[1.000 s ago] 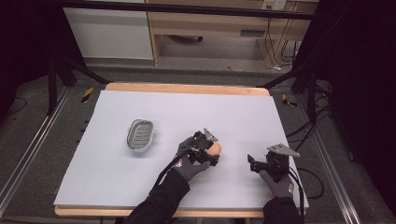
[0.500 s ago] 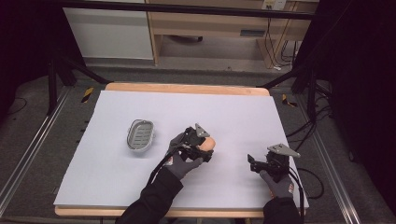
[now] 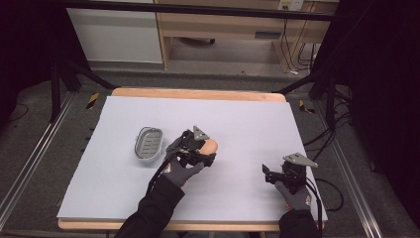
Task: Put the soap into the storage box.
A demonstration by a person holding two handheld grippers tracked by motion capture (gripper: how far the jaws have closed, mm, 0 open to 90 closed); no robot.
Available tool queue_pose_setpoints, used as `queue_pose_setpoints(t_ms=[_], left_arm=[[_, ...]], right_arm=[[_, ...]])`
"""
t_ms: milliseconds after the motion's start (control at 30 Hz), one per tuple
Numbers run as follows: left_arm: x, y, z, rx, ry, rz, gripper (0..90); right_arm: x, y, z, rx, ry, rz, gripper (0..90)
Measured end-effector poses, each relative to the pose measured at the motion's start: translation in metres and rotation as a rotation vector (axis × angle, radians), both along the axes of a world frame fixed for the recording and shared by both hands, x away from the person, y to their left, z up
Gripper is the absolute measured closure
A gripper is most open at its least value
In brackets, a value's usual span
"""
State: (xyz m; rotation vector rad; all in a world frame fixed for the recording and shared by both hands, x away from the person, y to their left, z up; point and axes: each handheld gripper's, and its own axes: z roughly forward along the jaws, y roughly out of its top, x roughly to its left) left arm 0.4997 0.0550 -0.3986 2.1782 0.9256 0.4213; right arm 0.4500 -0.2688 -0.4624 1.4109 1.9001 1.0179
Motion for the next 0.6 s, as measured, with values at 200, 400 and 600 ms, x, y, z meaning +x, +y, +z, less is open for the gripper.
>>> queue_pose_setpoints(t_ms=[200,400,600], left_arm=[[0.002,0.013,0.006,-0.016,-0.015,0.028,32.0],[0.005,0.027,0.012,-0.030,-0.021,0.053,32.0],[0.008,0.042,0.019,-0.034,-0.028,0.084,32.0]], right_arm=[[-0.001,0.001,0.000,-0.002,-0.001,0.003,7.7],[-0.001,0.002,0.000,-0.004,-0.001,0.010,7.7],[-0.002,0.003,0.001,0.000,0.002,0.008,7.6]])
